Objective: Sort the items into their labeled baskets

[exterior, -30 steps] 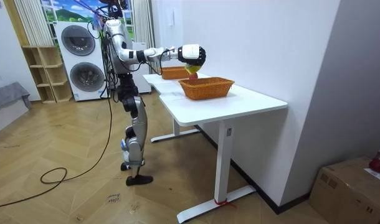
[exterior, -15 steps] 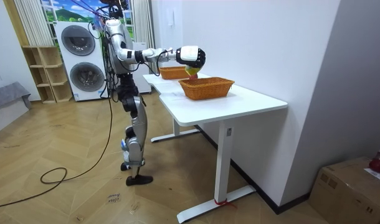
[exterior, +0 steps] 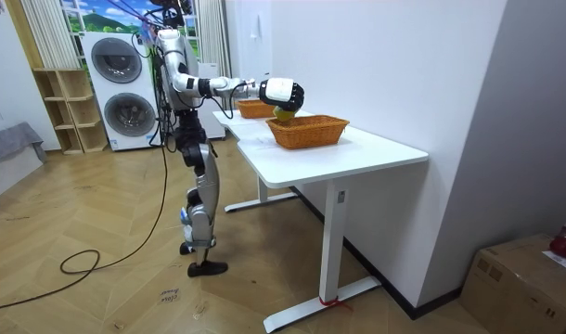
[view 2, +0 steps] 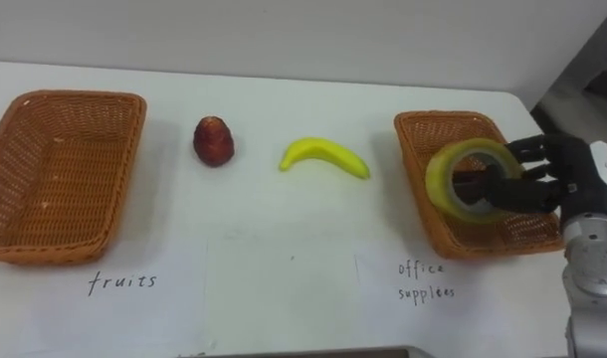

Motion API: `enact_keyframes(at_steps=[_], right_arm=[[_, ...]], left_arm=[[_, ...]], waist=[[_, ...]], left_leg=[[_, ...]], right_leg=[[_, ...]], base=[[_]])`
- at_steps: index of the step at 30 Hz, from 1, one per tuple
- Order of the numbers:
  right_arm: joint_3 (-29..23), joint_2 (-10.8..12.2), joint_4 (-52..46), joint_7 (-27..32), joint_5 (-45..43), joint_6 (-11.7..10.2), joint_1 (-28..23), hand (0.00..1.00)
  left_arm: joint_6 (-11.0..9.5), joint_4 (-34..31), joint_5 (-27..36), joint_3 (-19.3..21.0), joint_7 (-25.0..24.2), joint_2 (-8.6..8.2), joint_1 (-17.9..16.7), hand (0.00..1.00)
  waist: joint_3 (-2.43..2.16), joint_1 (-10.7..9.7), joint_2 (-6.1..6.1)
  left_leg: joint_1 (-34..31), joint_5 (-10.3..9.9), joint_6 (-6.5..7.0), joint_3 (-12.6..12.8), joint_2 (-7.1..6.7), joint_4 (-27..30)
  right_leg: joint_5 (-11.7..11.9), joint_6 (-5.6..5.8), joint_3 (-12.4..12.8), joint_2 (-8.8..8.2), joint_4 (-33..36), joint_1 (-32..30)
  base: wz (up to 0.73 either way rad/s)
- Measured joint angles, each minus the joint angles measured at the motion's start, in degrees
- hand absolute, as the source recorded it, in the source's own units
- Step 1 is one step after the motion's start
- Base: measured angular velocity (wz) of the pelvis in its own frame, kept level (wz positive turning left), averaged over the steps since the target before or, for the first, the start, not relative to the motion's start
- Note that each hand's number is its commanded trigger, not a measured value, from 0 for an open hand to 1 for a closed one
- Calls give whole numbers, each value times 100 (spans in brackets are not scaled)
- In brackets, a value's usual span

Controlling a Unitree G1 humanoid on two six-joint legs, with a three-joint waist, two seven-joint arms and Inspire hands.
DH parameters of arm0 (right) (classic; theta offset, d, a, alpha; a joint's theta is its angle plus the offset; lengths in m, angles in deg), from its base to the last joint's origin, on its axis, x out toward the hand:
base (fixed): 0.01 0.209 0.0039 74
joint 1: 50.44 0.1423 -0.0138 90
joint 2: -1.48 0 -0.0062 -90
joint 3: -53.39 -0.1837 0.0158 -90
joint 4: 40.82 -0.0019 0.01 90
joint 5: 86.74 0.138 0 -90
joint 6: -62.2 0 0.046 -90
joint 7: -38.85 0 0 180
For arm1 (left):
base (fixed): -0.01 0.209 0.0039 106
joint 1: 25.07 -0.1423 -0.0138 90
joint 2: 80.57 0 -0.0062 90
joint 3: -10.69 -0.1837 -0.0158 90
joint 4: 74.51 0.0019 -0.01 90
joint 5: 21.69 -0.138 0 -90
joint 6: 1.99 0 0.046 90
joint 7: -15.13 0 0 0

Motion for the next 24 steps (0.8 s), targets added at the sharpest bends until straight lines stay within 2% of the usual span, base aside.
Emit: enact_keyframes(at_steps=[8, 13, 17, 23, 24], right_arm=[[1, 0, 4, -3, 5, 0, 0, 100], [1, 0, 263, -50, 35, 6, 0, 100], [0, 0, 385, -77, 89, 11, 0, 100], [1, 0, 454, -133, 147, 35, -1, 100], [-1, -1, 452, -131, 154, 35, 0, 78]], left_arm=[[0, -1, 5, 0, 7, 0, -7, 0], [6, 1, 239, -2, 3, 7, -10, 0], [7, 3, 244, -3, 0, 10, -9, 0], [7, 4, 244, -4, -7, 10, -17, 0], [7, 4, 243, -4, -7, 10, -22, 0]], waist=[[-7, 33, -12], [-35, 25, -58], [-40, 13, -80], [-26, 15, -97], [-23, 16, -94]], left_leg=[[3, 0, 0, -3, 0, 5], [5, 0, 0, -1, 0, 5], [9, 0, 0, 0, 0, 5], [9, -1, -1, -1, 0, 5], [8, -1, -2, -1, 0, 4]], right_leg=[[1, -2, -3, 3, 3, -3], [1, -2, -1, 1, 3, 1], [1, -2, -1, 3, 4, 2], [2, -3, 0, 7, 4, 3], [2, -3, 0, 7, 4, 2]], base=[[0], [0], [0], [0], [0]])
